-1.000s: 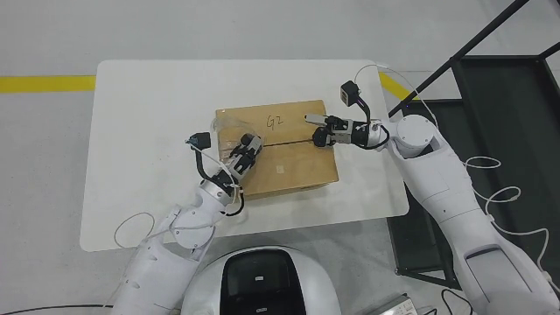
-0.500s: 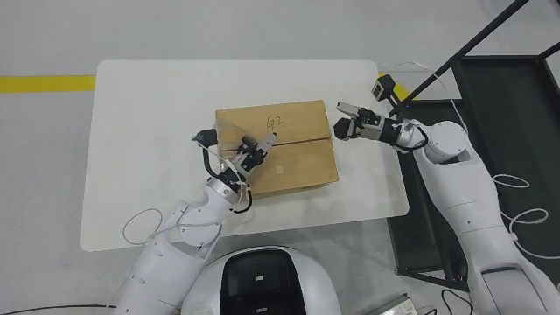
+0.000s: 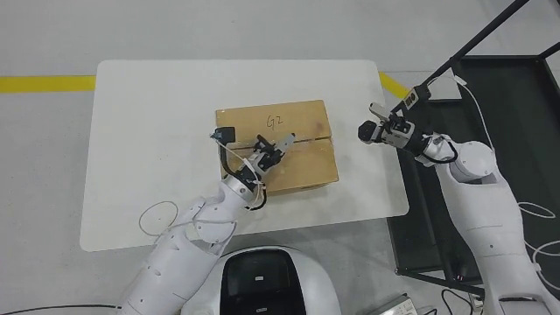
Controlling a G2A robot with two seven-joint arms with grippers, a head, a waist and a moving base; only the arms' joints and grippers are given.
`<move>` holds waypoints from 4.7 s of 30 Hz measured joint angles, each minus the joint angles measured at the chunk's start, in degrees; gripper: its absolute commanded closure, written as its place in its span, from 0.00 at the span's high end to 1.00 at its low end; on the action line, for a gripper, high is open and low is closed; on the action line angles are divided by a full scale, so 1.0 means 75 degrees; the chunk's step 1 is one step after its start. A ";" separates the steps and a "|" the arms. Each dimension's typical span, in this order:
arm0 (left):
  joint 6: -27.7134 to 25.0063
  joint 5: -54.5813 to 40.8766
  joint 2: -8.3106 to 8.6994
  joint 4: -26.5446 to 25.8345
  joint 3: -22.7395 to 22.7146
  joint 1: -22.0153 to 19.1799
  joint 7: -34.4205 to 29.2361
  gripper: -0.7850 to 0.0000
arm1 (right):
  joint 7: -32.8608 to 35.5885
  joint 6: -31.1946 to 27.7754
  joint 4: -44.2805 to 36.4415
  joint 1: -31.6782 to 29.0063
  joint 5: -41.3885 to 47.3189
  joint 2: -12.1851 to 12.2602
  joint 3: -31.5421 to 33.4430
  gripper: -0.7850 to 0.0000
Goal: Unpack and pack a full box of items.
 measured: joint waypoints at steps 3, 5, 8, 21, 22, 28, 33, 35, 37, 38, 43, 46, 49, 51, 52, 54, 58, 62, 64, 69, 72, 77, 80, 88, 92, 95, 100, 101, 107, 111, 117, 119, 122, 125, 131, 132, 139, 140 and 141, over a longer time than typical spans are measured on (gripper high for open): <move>0.0058 0.0024 -0.0070 0.0159 0.0149 -0.0164 0.0026 1.00 | -0.0012 -0.0056 0.0010 -0.0164 0.0109 0.0012 0.0133 1.00; 0.0105 0.0035 -0.0113 0.0252 0.0237 -0.0248 0.0044 1.00 | -0.0003 -0.0069 0.0002 -0.0243 0.0143 0.0018 0.0191 1.00; 0.0143 0.0077 -0.0178 0.0401 0.0365 -0.0353 0.0106 1.00 | 0.0023 -0.0069 -0.0011 -0.0332 0.0169 0.0026 0.0247 1.00; -0.0400 -0.0703 -0.0366 0.0214 0.0265 -0.0360 0.0647 1.00 | 0.0265 -0.0017 0.0098 -0.0149 0.0268 0.0007 0.0064 1.00; -0.0409 -0.0733 -0.0347 0.0123 0.0175 -0.0300 0.0607 1.00 | 0.0304 -0.0014 0.0115 -0.0112 0.0273 0.0004 0.0034 1.00; -0.0169 -0.0667 -0.0113 -0.0736 -0.0685 0.0319 -0.0104 1.00 | 0.0727 -0.0227 0.0165 0.0165 0.0368 -0.0016 -0.0160 1.00; 0.0029 -0.0476 0.0169 -0.1831 -0.1802 0.1067 -0.1060 1.00 | 0.0892 -0.0311 0.0154 0.0337 0.0407 -0.0037 -0.0321 1.00; 0.0071 -0.0575 0.0248 -0.2160 -0.2226 0.1320 -0.1306 1.00 | 0.0922 -0.0283 0.0153 0.0410 0.0396 -0.0048 -0.0410 1.00; 0.0169 -0.0724 0.0324 -0.2394 -0.2706 0.1513 -0.1580 1.00 | 0.0966 -0.0236 0.0138 0.0514 0.0382 -0.0064 -0.0538 1.00; 0.0230 -0.0795 0.0353 -0.2429 -0.2902 0.1555 -0.1709 1.00 | 0.0993 -0.0221 0.0126 0.0563 0.0372 -0.0071 -0.0596 1.00; 0.0562 -0.1613 0.0500 -0.2284 -0.3943 0.1489 -0.2746 1.00 | 0.1312 -0.0257 -0.0008 0.0827 0.0405 -0.0114 -0.0933 1.00; 0.0630 -0.2020 0.0587 -0.2022 -0.4523 0.1316 -0.3340 1.00 | 0.1443 -0.0265 -0.0077 0.0967 0.0329 -0.0142 -0.1159 1.00; 0.0721 -0.2430 0.0675 -0.1814 -0.5025 0.1174 -0.4018 1.00 | 0.1446 -0.0171 -0.0076 0.1139 0.0196 -0.0177 -0.1417 1.00; 0.0821 -0.2645 0.0745 -0.1676 -0.5363 0.1064 -0.4540 1.00 | 0.1423 -0.0063 -0.0071 0.1284 0.0105 -0.0210 -0.1633 1.00; 0.0877 -0.2706 0.0779 -0.1607 -0.5500 0.1014 -0.4791 1.00 | 0.1407 -0.0019 -0.0076 0.1357 0.0047 -0.0226 -0.1733 1.00; 0.1068 -0.2865 0.0860 -0.1464 -0.5807 0.0937 -0.5445 1.00 | 0.1316 0.0066 -0.0090 0.1551 -0.0131 -0.0266 -0.1978 1.00; 0.1148 -0.2887 0.0986 -0.1169 -0.6308 0.0717 -0.6011 1.00 | 0.1037 0.0152 -0.0131 0.1965 -0.0500 -0.0372 -0.2505 1.00; 0.0768 -0.2624 0.1071 -0.0774 -0.6471 0.0552 -0.6203 1.00 | 0.0888 0.0152 0.0031 0.2420 -0.0575 -0.0521 -0.3087 1.00; 0.0531 -0.2610 0.1108 -0.0618 -0.6545 0.0521 -0.6278 1.00 | 0.0774 0.0208 0.0174 0.2709 -0.0631 -0.0617 -0.3427 1.00; 0.0158 -0.2919 0.1148 -0.0420 -0.6674 0.0526 -0.6170 1.00 | 0.0398 0.0417 0.0522 0.3343 -0.0837 -0.0866 -0.4222 1.00; 0.0164 -0.2909 0.1147 -0.0421 -0.6672 0.0528 -0.6166 1.00 | 0.0265 0.0478 0.0618 0.3584 -0.0818 -0.1026 -0.4681 1.00; 0.0166 -0.2905 0.1147 -0.0423 -0.6671 0.0527 -0.6169 1.00 | -0.0073 0.0456 0.0750 0.3901 -0.0817 -0.1277 -0.5289 1.00; 0.0166 -0.2905 0.1147 -0.0423 -0.6671 0.0527 -0.6169 1.00 | -0.0296 0.0417 0.0920 0.4074 -0.0638 -0.1431 -0.5547 1.00; 0.0166 -0.2905 0.1147 -0.0423 -0.6671 0.0527 -0.6169 1.00 | -0.0595 0.0357 0.1331 0.4580 -0.0559 -0.1869 -0.6324 1.00; 0.0166 -0.2905 0.1147 -0.0423 -0.6671 0.0527 -0.6169 1.00 | -0.0720 0.0320 0.1548 0.4721 -0.0614 -0.1973 -0.6455 1.00; 0.0166 -0.2905 0.1147 -0.0423 -0.6671 0.0527 -0.6169 1.00 | -0.0716 0.0321 0.1540 0.4716 -0.0613 -0.1969 -0.6450 1.00; 0.0166 -0.2905 0.1147 -0.0423 -0.6671 0.0527 -0.6169 1.00 | -0.0715 0.0322 0.1539 0.4716 -0.0612 -0.1969 -0.6449 1.00; 0.0166 -0.2905 0.1147 -0.0423 -0.6671 0.0527 -0.6169 1.00 | -0.0715 0.0322 0.1538 0.4715 -0.0611 -0.1969 -0.6449 1.00; 0.0330 -0.2721 0.1178 -0.0422 -0.6731 0.0484 -0.5871 1.00 | -0.0939 0.0442 0.1198 0.4570 -0.0646 -0.2054 -0.6530 1.00; 0.0501 -0.1993 0.1300 -0.0325 -0.7037 0.0312 -0.5763 1.00 | -0.0938 0.0495 0.1270 0.4659 -0.0640 -0.2207 -0.6751 1.00; 0.0540 -0.1819 0.1450 0.0005 -0.7521 0.0063 -0.5861 1.00 | -0.0995 0.0351 0.1670 0.4892 -0.0612 -0.2444 -0.6980 1.00; 0.0493 -0.2075 0.1472 0.0119 -0.7607 0.0024 -0.5899 1.00 | -0.1043 0.0312 0.1794 0.4973 -0.0653 -0.2520 -0.7053 1.00; 0.0446 -0.2328 0.1485 0.0224 -0.7651 0.0008 -0.5904 1.00 | -0.1101 0.0273 0.2021 0.5087 -0.0694 -0.2648 -0.7178 1.00; 0.0447 -0.2302 0.1484 0.0219 -0.7647 0.0009 -0.5903 1.00 | -0.1141 0.0249 0.2286 0.5176 -0.0625 -0.2780 -0.7274 1.00; 0.0449 -0.2301 0.1484 0.0218 -0.7647 0.0009 -0.5903 1.00 | -0.1249 0.0180 0.2743 0.5316 -0.0384 -0.3081 -0.7481 1.00; 0.0449 -0.2301 0.1484 0.0218 -0.7647 0.0009 -0.5903 1.00 | -0.1252 0.0177 0.2830 0.5352 -0.0371 -0.3138 -0.7520 1.00; 0.0449 -0.2301 0.1484 0.0218 -0.7647 0.0009 -0.5903 1.00 | -0.1188 0.0395 0.3172 0.5481 -0.0522 -0.3324 -0.7600 1.00; 0.0449 -0.2301 0.1484 0.0218 -0.7647 0.0009 -0.5903 1.00 | -0.1179 0.0440 0.3176 0.5487 -0.0559 -0.3323 -0.7572 1.00; 0.0449 -0.2301 0.1484 0.0218 -0.7647 0.0009 -0.5903 1.00 | -0.1172 0.0516 0.3160 0.5490 -0.0643 -0.3313 -0.7536 1.00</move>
